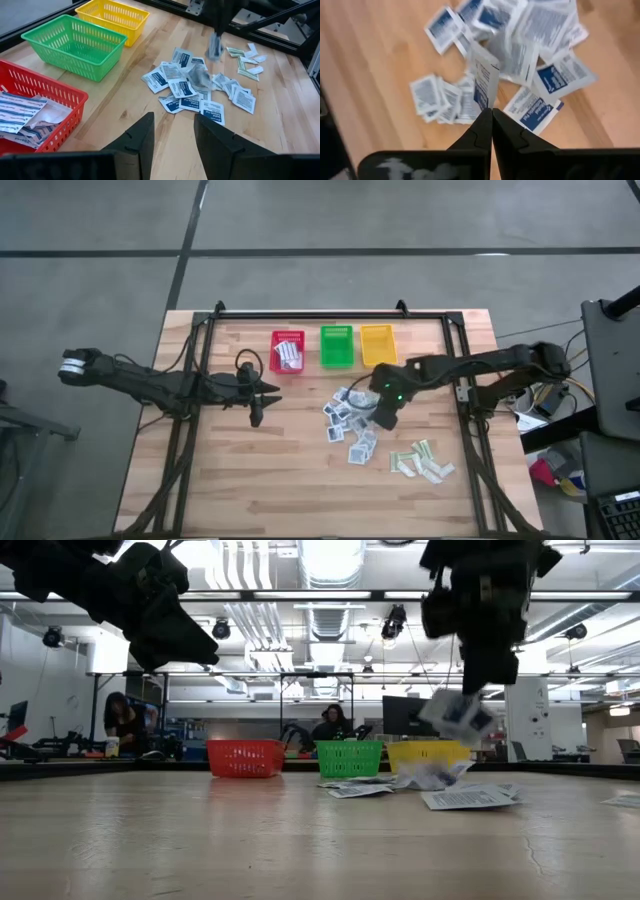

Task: Pick & Place First Aid Supplies
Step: Put the alcohol pad into the green basket

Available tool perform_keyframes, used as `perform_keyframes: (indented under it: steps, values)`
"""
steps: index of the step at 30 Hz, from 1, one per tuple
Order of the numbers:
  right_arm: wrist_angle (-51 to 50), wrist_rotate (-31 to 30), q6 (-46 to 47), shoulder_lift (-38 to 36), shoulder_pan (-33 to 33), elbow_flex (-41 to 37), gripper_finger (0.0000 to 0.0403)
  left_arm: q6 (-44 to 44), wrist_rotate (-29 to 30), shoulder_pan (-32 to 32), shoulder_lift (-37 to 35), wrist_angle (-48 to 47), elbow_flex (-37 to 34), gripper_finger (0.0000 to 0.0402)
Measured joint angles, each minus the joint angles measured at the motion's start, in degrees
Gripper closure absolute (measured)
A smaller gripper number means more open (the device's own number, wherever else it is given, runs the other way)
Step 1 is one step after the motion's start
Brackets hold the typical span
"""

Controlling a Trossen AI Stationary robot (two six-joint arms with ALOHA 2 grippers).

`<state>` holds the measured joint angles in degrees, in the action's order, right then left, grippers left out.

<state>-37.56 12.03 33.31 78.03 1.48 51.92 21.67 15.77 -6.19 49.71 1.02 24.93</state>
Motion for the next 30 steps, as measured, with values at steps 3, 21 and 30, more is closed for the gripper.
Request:
perform_keyframes:
  steps: [3, 21, 30]
  values:
    - [0.0, 0.0, 0.0, -3.2, 0.6, 0.0, 0.0395, 0.0, 0.0, 0.0, 0.0, 0.0, 0.0, 0.0268]
    - [-2.2, -0.3, 4.0, 4.2, 1.5, -0.4, 0.0395, 0.0, 0.0, 0.0, 0.0, 0.5, 0.0, 0.0268]
    - [-3.0, 0.5, 2.2, 14.0, 1.5, -0.6, 0.0395, 0.0, 0.0, 0.0, 0.0, 0.7, 0.0, 0.0268]
